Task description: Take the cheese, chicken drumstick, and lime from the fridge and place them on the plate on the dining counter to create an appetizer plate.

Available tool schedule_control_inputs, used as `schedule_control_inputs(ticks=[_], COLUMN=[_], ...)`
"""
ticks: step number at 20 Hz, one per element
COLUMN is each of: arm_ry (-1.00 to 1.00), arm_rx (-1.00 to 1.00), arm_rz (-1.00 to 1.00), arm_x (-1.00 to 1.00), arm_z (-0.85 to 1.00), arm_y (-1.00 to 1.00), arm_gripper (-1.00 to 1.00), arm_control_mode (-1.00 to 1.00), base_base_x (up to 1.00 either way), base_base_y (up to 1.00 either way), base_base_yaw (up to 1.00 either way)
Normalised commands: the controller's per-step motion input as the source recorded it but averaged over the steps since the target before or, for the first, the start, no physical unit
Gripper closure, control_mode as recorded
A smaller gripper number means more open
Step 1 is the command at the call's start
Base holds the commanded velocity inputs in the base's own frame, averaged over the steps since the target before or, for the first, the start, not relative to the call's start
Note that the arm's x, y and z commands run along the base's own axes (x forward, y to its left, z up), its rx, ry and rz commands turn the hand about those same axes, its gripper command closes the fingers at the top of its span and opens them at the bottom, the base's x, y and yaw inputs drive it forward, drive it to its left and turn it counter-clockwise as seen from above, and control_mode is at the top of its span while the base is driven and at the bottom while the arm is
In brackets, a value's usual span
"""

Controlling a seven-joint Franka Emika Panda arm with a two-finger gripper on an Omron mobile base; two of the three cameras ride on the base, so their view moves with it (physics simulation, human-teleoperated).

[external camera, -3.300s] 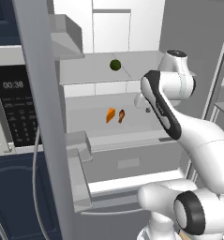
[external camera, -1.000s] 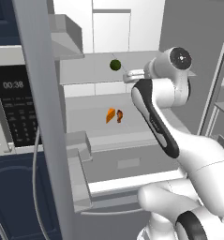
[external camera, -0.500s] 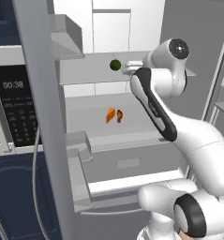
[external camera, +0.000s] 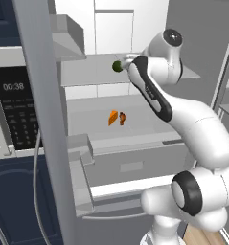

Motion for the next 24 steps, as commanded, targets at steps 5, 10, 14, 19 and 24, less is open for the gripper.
schedule_control_inputs(ticks=[5,10,14,19,24], arm_ry=[0.12,0.06,0.03,0.01,0.00], arm_rx=[0.00,0.00,0.00,0.00,0.00], arm_rz=[-0.01,0.00,0.00,0.00,0.00], arm_x=[0.58,0.62,0.58,0.47,0.39], arm_z=[0.00,0.00,-0.02,-0.13,-0.23], arm_y=[0.14,0.17,0.04,0.00,0.00], arm_gripper=[-1.00,-1.00,-1.00,-1.00,-1.00], arm_control_mode=[-1.00,-1.00,-1.00,-1.00,-1.00], base_base_x=[0.00,0.00,0.00,0.00,0.00], base_base_y=[0.00,0.00,0.00,0.00,0.00], base_base_yaw=[0.00,0.00,0.00,0.00,0.00])
